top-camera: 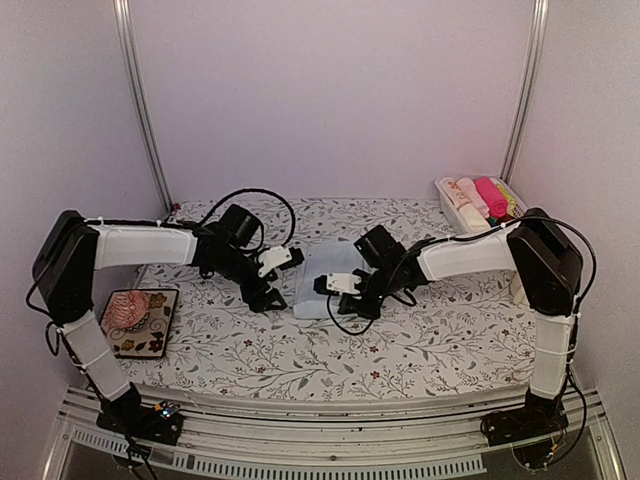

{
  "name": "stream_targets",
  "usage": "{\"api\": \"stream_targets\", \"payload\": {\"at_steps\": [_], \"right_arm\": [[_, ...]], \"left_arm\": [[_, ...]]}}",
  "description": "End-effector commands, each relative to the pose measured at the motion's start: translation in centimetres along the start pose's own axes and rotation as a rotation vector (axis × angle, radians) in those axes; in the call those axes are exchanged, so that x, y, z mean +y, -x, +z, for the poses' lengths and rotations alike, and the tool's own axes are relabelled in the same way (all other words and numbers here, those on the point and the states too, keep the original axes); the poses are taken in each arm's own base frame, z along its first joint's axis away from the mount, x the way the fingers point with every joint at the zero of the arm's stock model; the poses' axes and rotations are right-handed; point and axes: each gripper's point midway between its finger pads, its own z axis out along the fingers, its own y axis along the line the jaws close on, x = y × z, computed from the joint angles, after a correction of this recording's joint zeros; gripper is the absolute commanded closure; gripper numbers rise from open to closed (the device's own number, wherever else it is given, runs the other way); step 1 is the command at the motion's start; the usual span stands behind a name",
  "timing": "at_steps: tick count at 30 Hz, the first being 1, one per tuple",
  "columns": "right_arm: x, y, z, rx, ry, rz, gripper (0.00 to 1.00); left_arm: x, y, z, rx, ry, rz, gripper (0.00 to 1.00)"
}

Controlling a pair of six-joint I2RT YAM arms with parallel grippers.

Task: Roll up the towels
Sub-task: Roll the towel at the center of the board.

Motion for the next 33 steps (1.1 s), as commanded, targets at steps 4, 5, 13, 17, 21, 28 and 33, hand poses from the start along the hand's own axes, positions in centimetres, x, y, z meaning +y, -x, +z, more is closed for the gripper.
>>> {"api": "stream_targets", "payload": {"at_steps": [4, 5, 13, 17, 21, 28, 33], "right_arm": [[2.4, -0.1, 0.3, 0.03, 0.283, 0.29, 0.96], [2.6, -0.1, 0.5, 0.035, 0.305, 0.321, 0.96], [3.5, -0.4, 1.0, 0.064, 0.433, 0.473, 0.95], [3.3, 0.4, 0.7, 0.05, 0.466, 0.501, 0.93], [3.3, 0.8, 0.4, 0.044, 0.503, 0.528, 0.93], [3.5, 0.5, 0.3, 0.046, 0.518, 0.541, 0.92], [3.3, 0.4, 0.3, 0.045, 0.517, 0.543, 0.92]], "left_arm": [[-2.2, 2.2, -0.3, -0.124, 0.213, 0.308, 0.2], [-2.7, 2.7, -0.4, -0.141, 0.229, 0.346, 0.21], [-5.6, 4.3, 0.0, -0.202, 0.278, 0.513, 0.33], [-6.7, 4.4, 1.6, -0.182, 0.284, 0.59, 0.39], [-7.3, 4.0, 3.4, -0.153, 0.276, 0.628, 0.41], [-7.8, 2.7, 5.5, -0.09, 0.276, 0.666, 0.42], [-7.6, 2.0, 6.3, -0.061, 0.289, 0.666, 0.46]]}}
